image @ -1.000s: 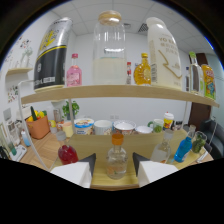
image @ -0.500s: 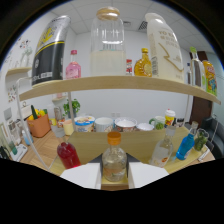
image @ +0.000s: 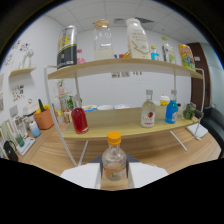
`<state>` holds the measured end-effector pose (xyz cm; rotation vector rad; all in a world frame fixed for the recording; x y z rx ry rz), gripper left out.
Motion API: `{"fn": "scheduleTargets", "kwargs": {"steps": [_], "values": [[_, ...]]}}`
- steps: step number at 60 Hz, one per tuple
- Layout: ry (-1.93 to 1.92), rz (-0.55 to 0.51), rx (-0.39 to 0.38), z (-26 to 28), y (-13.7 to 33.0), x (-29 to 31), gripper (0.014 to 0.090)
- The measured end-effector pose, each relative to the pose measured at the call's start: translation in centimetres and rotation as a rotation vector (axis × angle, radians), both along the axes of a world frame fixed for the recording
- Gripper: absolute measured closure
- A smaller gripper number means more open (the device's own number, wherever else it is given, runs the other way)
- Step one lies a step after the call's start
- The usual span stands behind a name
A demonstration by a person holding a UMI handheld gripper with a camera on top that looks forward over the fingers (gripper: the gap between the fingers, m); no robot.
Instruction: Make me a cup of Mount Fuji.
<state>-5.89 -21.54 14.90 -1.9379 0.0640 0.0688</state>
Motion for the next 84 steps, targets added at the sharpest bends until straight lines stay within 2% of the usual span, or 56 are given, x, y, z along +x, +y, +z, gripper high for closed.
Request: {"fn": "scheduleTargets", "kwargs": {"steps": [16,32,36,54,62,72,84], "values": [[0.622,-0.094,-0.031,-2.1,-0.8,-0.7,0.0690],[1.373,-0.207,0.052,-0.5,1.2,-0.2,0.0690],[1.551,-0.215,0.042,-0.2,1.4,0.1,0.0693],[1.954,-0.234,0.104,0.2,2.1,1.0,0.0692],[1.954,-0.259,0.105,-0.4,2.1,1.3,0.0690],[1.904,-0.243,0.091,0.2,2.0,0.9,0.0693],[1.371,-0.134,0.097,4.2,1.2,-0.9,0.0690]]}}
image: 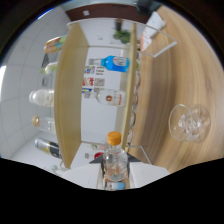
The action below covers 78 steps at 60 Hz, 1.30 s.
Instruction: Make me a cup of Mount Fuji.
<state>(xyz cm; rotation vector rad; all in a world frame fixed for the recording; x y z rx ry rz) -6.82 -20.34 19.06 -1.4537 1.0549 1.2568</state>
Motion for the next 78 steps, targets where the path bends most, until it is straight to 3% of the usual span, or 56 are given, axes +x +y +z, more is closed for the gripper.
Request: {"fn": "scheduleTargets", "kwargs": {"steps": [13,25,43,62,74,78], "values": [[-0.822,0.043,0.080,3.1,-0.7,-4.1,0.0687],[-1.307,0.196,0.024,-5.5,-0.2,-9.2,0.0690],[-1.413,0.333,-0.107,-14.1,0.7,-12.4,0.0691],[-1.420,0.363,-0.229,-17.4,0.5,-13.0,0.0686],[-1.418,0.376,-0.215,-17.5,-0.3,-13.1,0.0678],[-1.410,0.388,-0.205,-17.4,-0.7,-13.2,0.0639]]}}
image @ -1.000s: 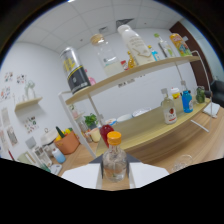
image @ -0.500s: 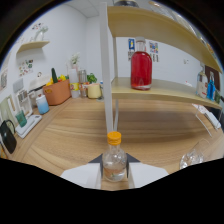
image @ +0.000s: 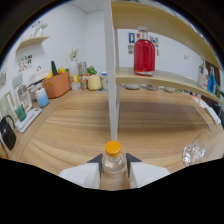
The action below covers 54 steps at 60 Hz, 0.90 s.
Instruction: Make me a cup of Mount Fuji.
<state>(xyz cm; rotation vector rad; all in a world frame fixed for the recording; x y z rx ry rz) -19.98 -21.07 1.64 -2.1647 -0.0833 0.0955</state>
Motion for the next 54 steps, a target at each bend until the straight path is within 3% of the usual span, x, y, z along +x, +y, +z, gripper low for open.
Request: {"fn": "scheduleTargets", "kwargs": {"steps": [7,11,12,14,30,37,45,54], "values": [[0.015,0.034,0.010,1.3,-0.9,-0.3,0.0487],[0.037,0.078,0.013,2.5,-1.8,-0.7,0.0213],[0.040,0.087,0.016,2.9,-2.0,-0.7,0.0180],[0.043,0.101,0.027,3.8,-2.5,-0.4,0.0206],[-0.029,0.075,0.166,10.5,-7.3,8.1,0.0188],[-0.041,0.006,0.158,10.3,-9.5,13.8,0.0190],[-0.058,-0.077,0.099,9.2,-11.2,20.0,0.0185],[-0.063,-0.115,0.146,12.0,-9.5,25.0,0.0184]]}}
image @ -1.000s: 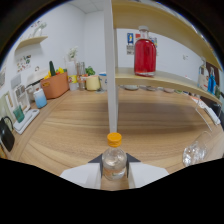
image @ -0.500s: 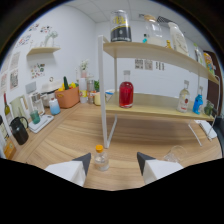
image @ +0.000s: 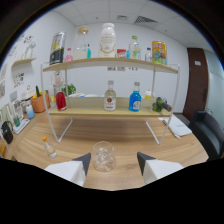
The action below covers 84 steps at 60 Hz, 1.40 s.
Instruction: Make me a cup of Mount Fuji.
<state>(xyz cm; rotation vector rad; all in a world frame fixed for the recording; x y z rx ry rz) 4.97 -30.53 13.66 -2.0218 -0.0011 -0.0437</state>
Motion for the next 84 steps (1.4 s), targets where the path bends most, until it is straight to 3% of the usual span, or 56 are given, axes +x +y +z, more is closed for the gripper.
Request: {"fn": "scheduleTargets", "kwargs": {"steps": [13,26,33,38,42,43,58,71,77,84], "values": [[0.032,0.019,0.159,7.4,8.5,4.0,0.0184],[0.020,0.037,0.205,8.9,16.8,6.8,0.0214],[0.017,0.045,0.161,6.9,19.6,7.8,0.0328],[0.023,0.065,0.128,5.3,20.7,7.7,0.0516],[0.021,0.075,0.110,4.2,20.8,7.5,0.0664],[0.022,0.077,0.106,4.0,20.8,7.5,0.0668],[0.046,0.103,0.112,4.7,20.2,7.1,0.0684],[0.059,0.096,0.186,9.0,16.3,7.5,0.0685],[0.062,0.091,0.167,8.0,13.5,7.2,0.0686],[0.046,0.080,0.081,3.5,10.2,6.6,0.0685]]}}
